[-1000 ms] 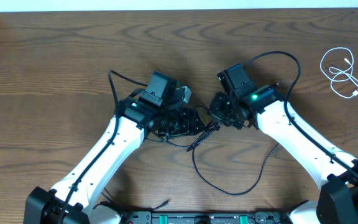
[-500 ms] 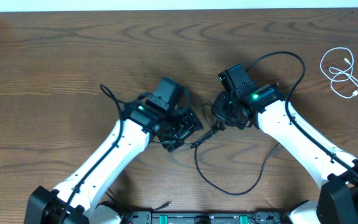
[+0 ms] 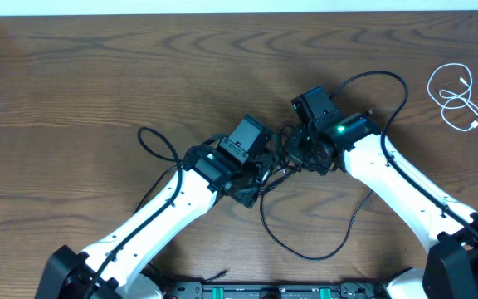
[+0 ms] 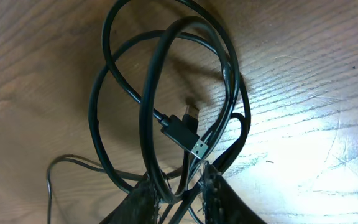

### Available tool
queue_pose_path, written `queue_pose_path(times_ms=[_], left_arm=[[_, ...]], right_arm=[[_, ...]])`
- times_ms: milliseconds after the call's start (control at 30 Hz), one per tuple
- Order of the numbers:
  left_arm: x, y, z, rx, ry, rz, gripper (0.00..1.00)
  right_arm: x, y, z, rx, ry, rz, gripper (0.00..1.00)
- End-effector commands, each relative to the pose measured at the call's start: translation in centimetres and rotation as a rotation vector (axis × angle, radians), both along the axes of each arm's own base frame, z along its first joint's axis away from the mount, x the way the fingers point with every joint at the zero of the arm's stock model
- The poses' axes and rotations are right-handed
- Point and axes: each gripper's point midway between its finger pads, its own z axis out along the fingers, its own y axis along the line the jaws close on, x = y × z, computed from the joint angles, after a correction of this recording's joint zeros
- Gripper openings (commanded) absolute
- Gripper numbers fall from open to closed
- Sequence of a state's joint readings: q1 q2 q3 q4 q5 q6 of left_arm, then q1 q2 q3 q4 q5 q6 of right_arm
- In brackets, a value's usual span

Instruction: Untangle cables

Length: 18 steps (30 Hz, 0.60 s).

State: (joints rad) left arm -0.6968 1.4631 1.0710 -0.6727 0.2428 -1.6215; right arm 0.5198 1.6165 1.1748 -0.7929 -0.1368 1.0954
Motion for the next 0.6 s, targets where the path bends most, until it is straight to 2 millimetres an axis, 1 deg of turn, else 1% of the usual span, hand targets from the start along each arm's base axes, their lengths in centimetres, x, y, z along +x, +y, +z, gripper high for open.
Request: queue_pose_path(times_ms=[0, 67, 133, 267, 300, 367, 467, 567], left_arm=[[0.2, 0.6, -2.3, 0.069, 0.038, 0.039, 0.77], [0.1, 0.7, -3.1, 0.09, 0.052, 0.021, 0.78], [0.1, 0.7, -4.0, 0.111, 0.066, 0.003, 0.78], [-0.1, 0.9, -5.5, 0.144, 0.098, -0.004, 0.77], [0.1, 1.0, -5.7, 0.152, 0.097, 0.0, 0.76], [0.4, 1.4, -6.1, 0.176, 0.088, 0.009, 0.68], [1.2, 2.3, -6.2, 0.235, 0.031, -0.024, 0.62], [2.3, 3.6, -6.2, 0.306, -0.037, -0.093, 0.61]], right_arm=[[0.3, -0.4, -0.1, -0.018, -0.016, 0.04, 0.23], [0.6, -0.4, 0.2, -0.011, -0.034, 0.064, 0.25], [1.0, -0.4, 0.9, 0.008, -0.068, 0.108, 0.3], [1.6, -0.4, 3.1, 0.08, -0.155, 0.246, 0.34], [1.6, -0.5, 3.5, 0.089, -0.172, 0.272, 0.35], [1.7, -1.2, 4.4, 0.094, -0.204, 0.318, 0.37], [1.4, -2.6, 5.0, 0.078, -0.211, 0.326, 0.5], [1.0, -4.1, 4.6, 0.056, -0.176, 0.304, 0.59]])
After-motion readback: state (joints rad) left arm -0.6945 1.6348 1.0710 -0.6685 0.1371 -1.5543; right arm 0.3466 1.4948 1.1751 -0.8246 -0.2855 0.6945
